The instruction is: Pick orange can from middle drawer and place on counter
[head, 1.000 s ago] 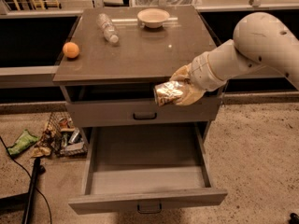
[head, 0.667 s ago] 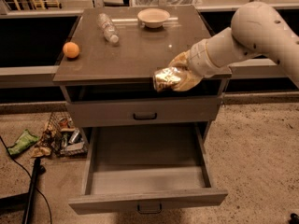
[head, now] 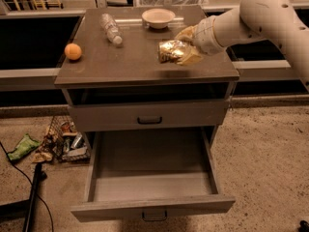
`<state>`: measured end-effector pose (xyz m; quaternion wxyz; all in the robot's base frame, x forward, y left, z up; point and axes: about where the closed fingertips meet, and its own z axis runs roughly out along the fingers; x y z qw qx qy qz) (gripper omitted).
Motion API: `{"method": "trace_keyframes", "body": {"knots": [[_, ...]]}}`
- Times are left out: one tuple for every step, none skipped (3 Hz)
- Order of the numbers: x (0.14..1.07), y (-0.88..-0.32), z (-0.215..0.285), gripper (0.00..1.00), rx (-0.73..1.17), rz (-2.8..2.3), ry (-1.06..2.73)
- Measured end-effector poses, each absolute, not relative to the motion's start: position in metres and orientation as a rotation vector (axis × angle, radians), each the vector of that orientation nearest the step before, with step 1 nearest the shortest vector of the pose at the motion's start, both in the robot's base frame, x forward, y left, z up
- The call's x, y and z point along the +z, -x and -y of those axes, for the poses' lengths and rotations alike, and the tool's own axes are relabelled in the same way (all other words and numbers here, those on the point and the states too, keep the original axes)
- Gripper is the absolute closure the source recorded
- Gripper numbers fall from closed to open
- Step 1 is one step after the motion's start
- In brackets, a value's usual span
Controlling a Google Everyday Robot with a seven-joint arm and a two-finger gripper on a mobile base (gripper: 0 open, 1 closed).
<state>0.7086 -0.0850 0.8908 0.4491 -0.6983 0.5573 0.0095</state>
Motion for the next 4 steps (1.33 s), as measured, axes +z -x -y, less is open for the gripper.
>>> {"method": "trace_keyframes", "body": {"knots": [[0.892, -0.744, 0.079, 1.00, 0.085, -1.419, 1.603], [0.891, -0.774, 0.072, 1.00, 0.139, -1.450, 1.525], [0.883, -0.796, 0.070, 0.82, 0.187, -1.486, 1.470], [0.873, -0.809, 0.069, 0.59, 0.219, -1.522, 1.442]]}}
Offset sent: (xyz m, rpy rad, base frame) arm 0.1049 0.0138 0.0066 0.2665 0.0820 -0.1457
